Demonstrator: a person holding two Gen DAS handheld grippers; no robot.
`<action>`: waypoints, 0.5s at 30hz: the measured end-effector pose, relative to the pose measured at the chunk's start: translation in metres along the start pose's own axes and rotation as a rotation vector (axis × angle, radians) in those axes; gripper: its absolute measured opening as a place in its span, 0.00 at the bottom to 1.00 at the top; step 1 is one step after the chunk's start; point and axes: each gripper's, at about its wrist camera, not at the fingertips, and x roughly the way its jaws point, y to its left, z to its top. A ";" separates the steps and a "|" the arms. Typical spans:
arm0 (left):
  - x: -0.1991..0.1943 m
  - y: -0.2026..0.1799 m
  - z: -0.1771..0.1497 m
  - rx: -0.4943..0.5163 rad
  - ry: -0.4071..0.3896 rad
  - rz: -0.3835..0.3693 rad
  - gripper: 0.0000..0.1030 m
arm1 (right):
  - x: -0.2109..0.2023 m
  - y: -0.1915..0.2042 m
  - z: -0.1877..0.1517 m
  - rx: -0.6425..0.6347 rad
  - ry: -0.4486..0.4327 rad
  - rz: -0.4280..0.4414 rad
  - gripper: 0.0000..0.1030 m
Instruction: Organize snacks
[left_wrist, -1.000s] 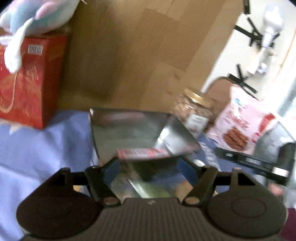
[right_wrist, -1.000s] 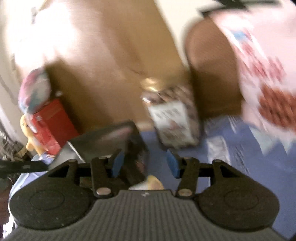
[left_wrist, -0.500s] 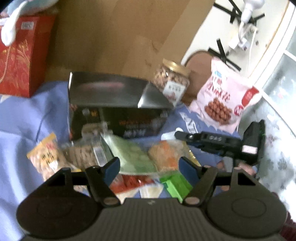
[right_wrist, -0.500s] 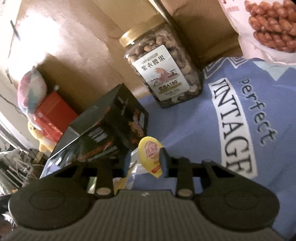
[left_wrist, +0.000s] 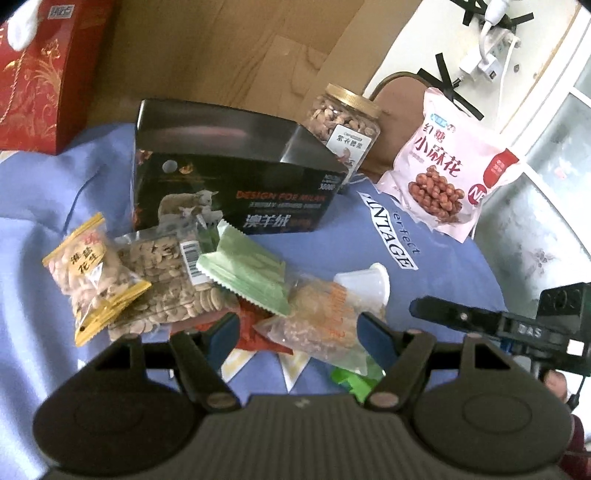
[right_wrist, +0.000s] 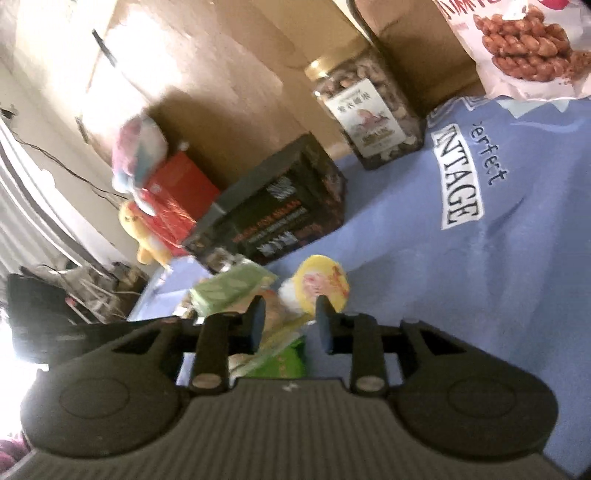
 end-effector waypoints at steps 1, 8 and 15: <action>0.000 0.001 -0.001 -0.004 0.007 -0.006 0.70 | 0.004 0.002 -0.001 0.000 0.017 0.016 0.38; 0.006 0.016 -0.011 -0.055 0.053 -0.029 0.70 | 0.042 0.007 -0.006 0.063 0.099 0.012 0.35; 0.001 0.019 -0.014 -0.050 0.063 -0.054 0.70 | 0.014 0.013 -0.011 -0.003 0.087 0.033 0.07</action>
